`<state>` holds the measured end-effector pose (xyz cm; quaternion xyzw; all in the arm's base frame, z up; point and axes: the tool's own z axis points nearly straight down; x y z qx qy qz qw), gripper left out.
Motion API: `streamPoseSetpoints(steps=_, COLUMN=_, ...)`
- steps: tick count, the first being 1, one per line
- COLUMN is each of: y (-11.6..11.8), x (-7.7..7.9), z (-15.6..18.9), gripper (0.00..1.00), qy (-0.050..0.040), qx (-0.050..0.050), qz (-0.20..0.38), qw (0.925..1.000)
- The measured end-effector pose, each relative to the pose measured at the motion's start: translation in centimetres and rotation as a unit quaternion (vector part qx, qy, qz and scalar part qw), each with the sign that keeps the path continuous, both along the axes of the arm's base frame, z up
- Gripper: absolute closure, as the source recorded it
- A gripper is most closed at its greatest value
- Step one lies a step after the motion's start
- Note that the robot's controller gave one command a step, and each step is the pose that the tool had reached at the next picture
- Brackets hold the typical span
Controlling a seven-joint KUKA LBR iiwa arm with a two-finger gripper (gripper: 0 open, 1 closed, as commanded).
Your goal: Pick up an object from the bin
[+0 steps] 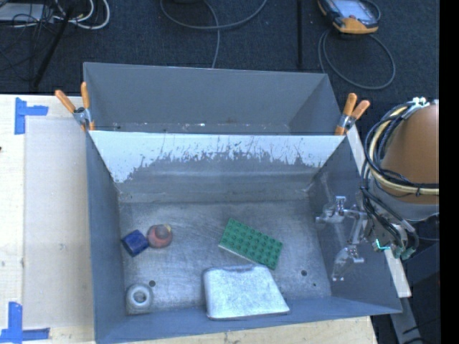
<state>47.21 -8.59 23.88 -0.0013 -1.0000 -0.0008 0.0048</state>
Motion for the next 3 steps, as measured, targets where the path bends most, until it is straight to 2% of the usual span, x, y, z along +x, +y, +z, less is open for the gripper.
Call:
streamPoseSetpoints(steps=1, y=4.2, x=3.2, z=-15.9, gripper=0.0, qy=-0.0073, qx=-0.001, qz=-0.087, qw=0.9962)
streamPoseSetpoints(steps=2, y=4.1, x=3.4, z=-15.4, gripper=1.0, qy=-0.0103, qx=-0.002, qz=-0.085, qw=0.9963)
streamPoseSetpoints(steps=3, y=4.8, x=3.9, z=0.9, gripper=1.0, qy=-0.0091, qx=-0.001, qz=-0.041, qw=0.9991)
